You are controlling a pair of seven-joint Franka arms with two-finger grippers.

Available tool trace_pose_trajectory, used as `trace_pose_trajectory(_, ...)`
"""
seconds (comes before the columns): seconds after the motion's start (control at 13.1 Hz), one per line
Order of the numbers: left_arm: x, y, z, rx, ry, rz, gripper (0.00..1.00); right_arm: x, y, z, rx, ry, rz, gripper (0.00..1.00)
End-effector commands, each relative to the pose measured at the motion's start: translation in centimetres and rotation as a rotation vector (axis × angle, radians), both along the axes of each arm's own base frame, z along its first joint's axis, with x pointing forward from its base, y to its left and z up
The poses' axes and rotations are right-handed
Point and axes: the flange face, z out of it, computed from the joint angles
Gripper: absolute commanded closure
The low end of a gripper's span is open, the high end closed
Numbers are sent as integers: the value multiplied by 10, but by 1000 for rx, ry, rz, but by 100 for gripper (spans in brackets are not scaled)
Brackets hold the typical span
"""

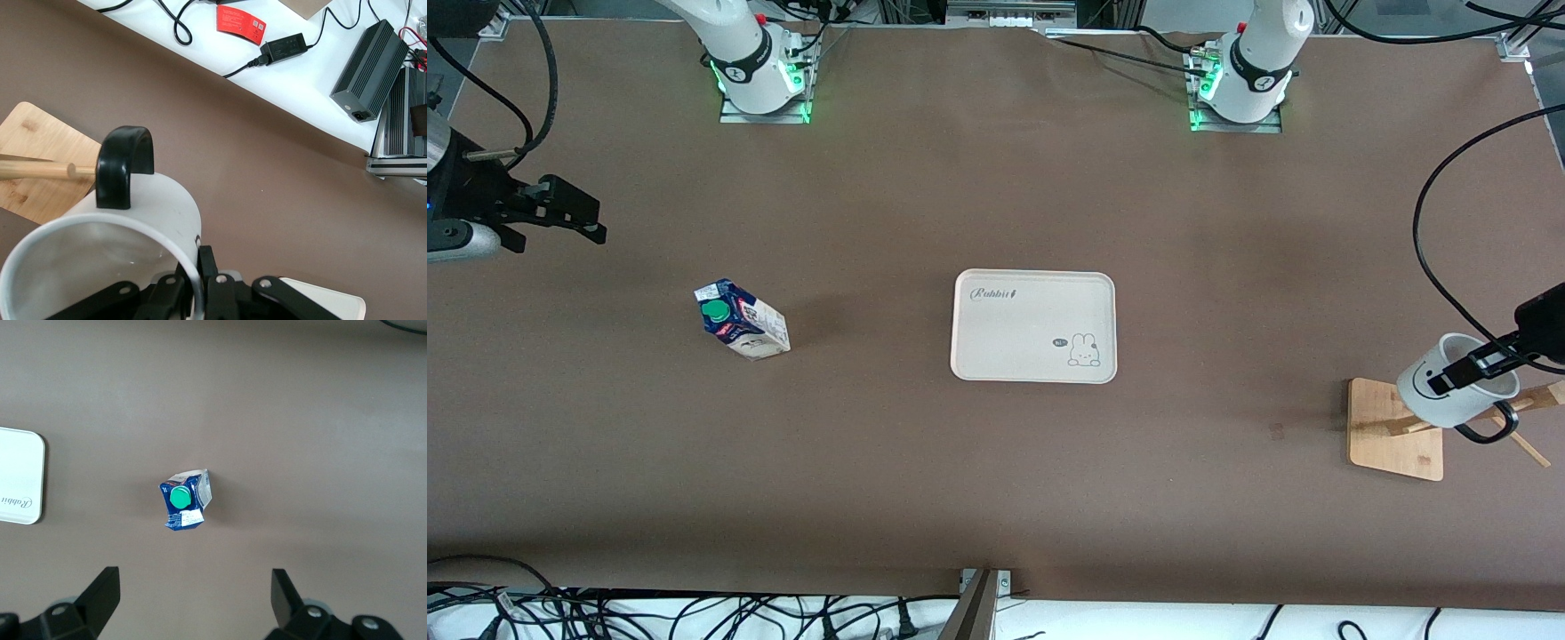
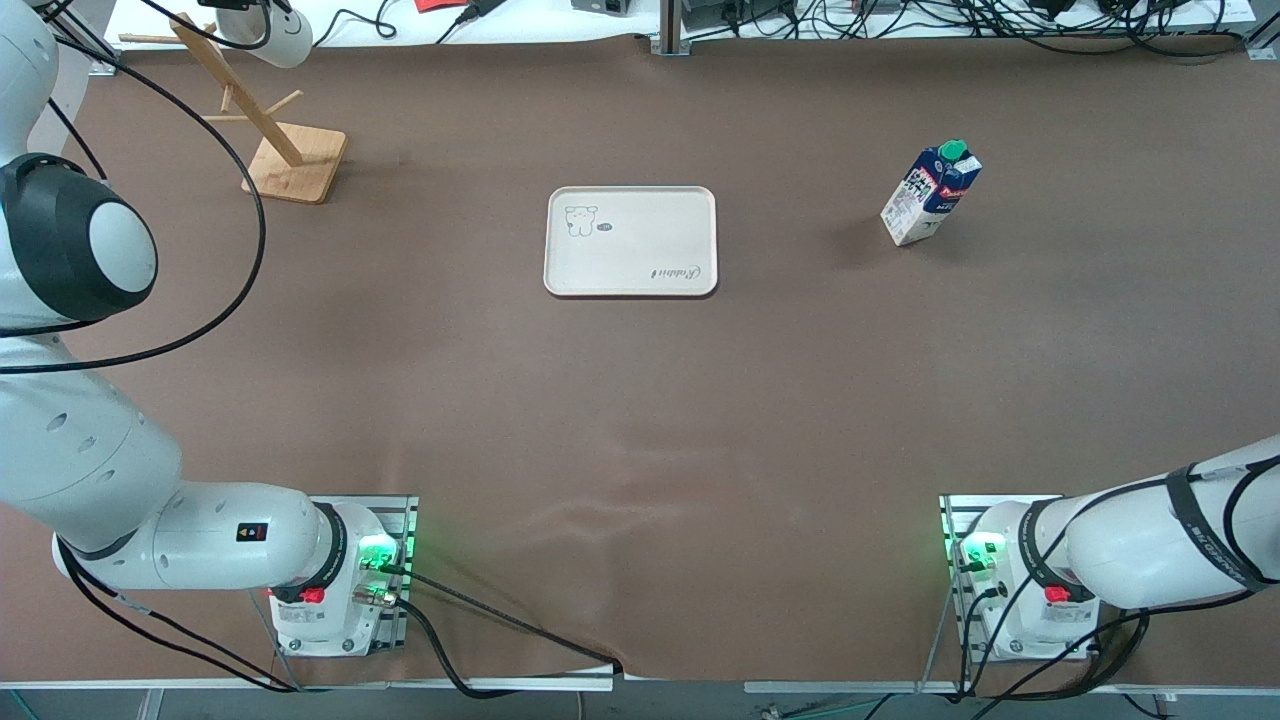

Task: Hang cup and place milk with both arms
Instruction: 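Hook the mug handle onto a stand peg with the left gripper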

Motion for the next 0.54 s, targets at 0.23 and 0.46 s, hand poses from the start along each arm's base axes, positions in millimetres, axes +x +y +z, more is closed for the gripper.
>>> trace_pose_trajectory(0.23,-3,28,-6,-32,-40,-20,100,-2,2,6,-4,-9,10,0)
trace_pose_trajectory(0.46,-5,40,-12,-40,-38,-30,100,-2,4,6,-4,-9,15,0)
